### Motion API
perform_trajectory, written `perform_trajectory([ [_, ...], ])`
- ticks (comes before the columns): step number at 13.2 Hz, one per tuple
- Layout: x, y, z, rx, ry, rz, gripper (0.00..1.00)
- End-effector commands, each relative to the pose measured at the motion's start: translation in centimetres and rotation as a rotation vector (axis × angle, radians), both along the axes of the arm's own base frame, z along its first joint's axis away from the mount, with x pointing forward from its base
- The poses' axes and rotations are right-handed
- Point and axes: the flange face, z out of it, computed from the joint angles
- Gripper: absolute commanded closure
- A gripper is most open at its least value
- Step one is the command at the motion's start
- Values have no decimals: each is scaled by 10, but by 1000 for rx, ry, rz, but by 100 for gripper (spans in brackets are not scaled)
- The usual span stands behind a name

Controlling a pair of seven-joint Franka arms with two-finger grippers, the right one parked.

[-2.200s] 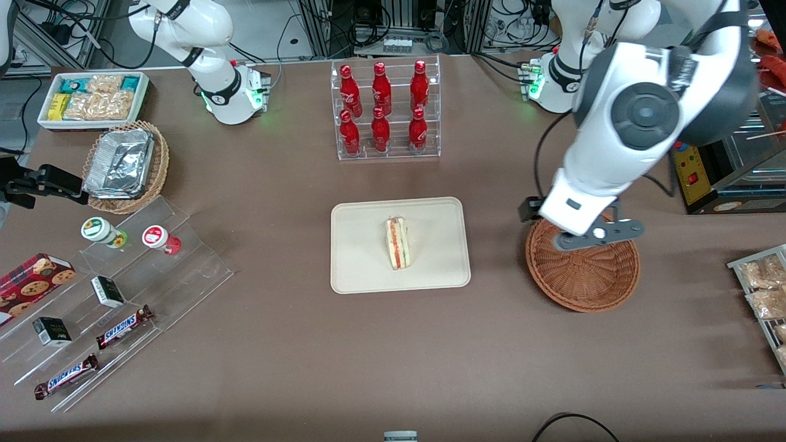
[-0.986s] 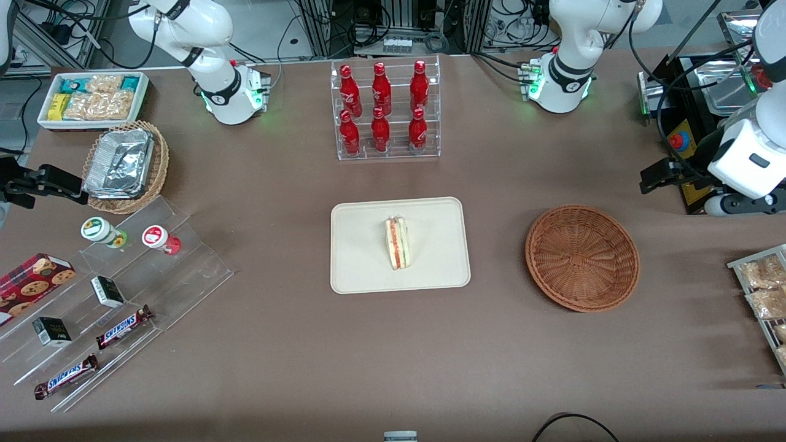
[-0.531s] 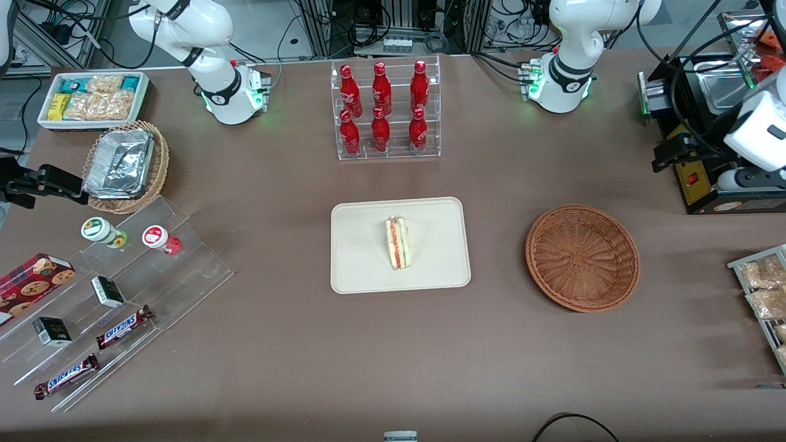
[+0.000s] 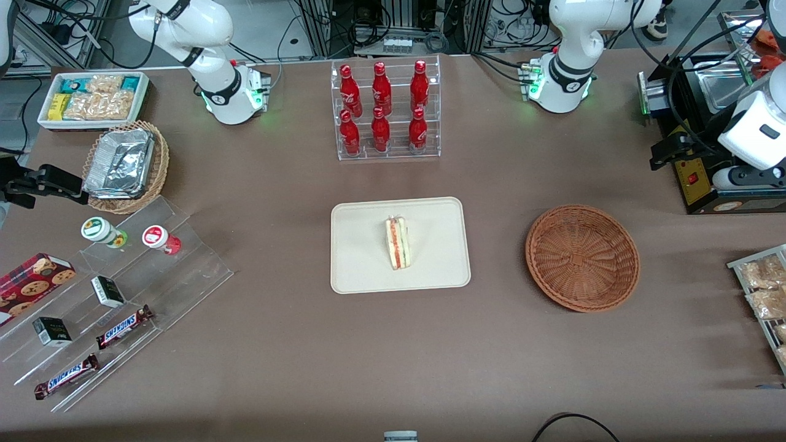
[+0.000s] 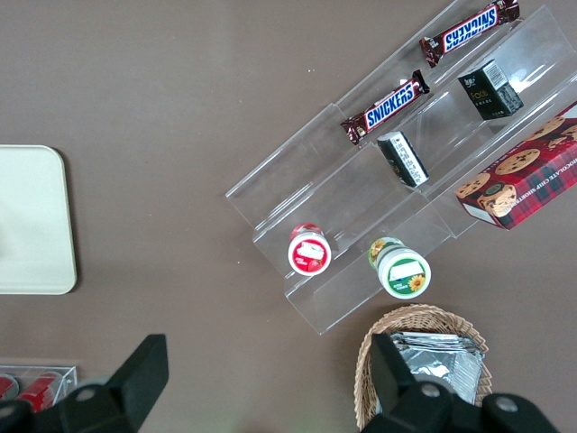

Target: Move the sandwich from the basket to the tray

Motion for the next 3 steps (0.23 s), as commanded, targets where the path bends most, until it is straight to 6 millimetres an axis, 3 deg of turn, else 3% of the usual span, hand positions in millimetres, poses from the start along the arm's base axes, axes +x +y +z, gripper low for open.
perform_trajectory([
  [1,12,-5,8,-2,-23,-46,0],
  [3,18,-9,8,0,-35,-51,0],
])
